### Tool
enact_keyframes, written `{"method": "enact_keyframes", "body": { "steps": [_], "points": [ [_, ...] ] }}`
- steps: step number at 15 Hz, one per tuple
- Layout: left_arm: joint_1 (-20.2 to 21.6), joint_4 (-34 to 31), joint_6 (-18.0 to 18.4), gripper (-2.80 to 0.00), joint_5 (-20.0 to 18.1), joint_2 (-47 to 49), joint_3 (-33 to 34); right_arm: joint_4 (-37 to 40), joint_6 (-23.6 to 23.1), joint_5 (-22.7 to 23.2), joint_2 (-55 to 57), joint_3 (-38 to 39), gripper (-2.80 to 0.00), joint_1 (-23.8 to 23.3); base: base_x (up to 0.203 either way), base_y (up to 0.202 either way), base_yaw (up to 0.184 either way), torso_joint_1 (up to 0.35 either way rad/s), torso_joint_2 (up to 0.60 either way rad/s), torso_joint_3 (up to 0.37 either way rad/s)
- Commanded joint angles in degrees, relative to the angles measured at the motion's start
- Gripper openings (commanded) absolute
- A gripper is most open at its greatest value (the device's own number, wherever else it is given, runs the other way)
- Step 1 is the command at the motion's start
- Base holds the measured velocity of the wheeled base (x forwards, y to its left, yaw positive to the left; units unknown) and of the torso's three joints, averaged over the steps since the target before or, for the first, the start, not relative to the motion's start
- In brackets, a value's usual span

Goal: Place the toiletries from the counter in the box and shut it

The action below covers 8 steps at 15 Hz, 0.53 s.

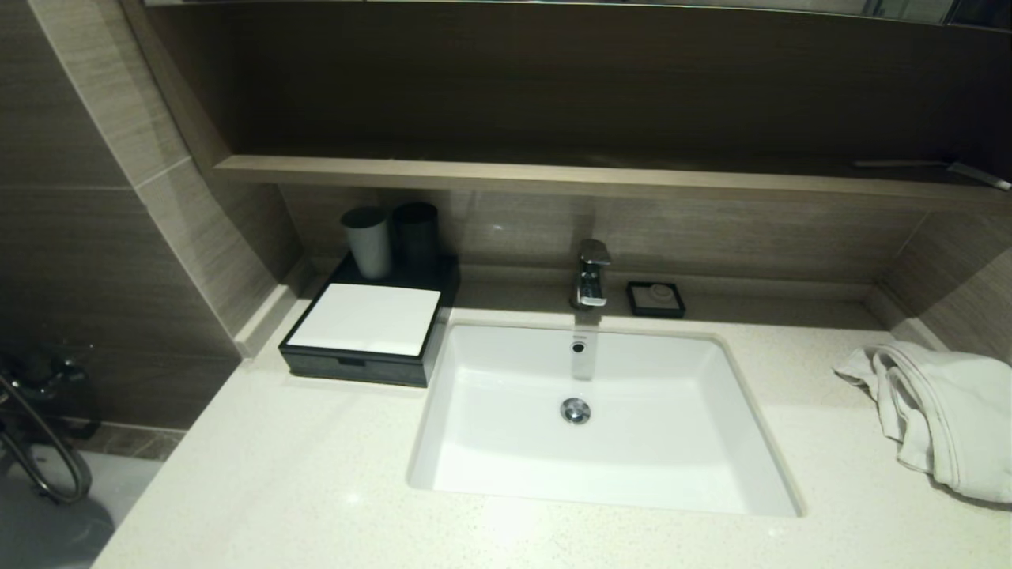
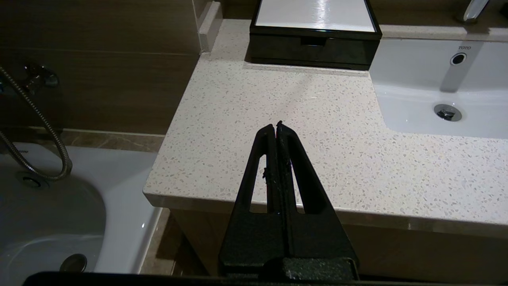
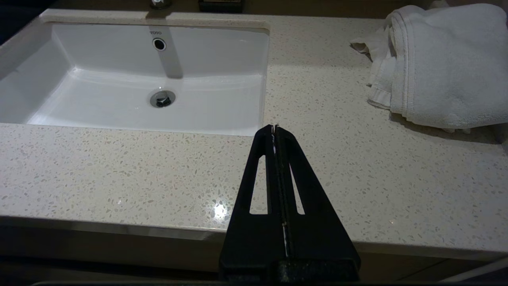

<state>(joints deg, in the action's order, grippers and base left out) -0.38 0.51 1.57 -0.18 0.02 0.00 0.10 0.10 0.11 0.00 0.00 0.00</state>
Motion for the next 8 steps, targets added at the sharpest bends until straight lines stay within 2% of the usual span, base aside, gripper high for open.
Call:
{"method": "enact_keyframes", "body": {
  "steps": [1, 8],
  "points": [
    [-0.05, 0.02, 0.01, -2.8, 0.01, -0.02, 0.0, -0.01, -0.01, 0.07, 0.09, 0.0, -2.8, 0.0, 0.0, 0.0, 0.0, 0.0, 0.0, 0.0],
    [-0.06, 0.02, 0.01, -2.8, 0.01, -0.02, 0.0, -0.01, -0.01, 0.07, 0.01, 0.0, -2.8, 0.0, 0.0, 0.0, 0.0, 0.0, 0.0, 0.0]
  ]
}}
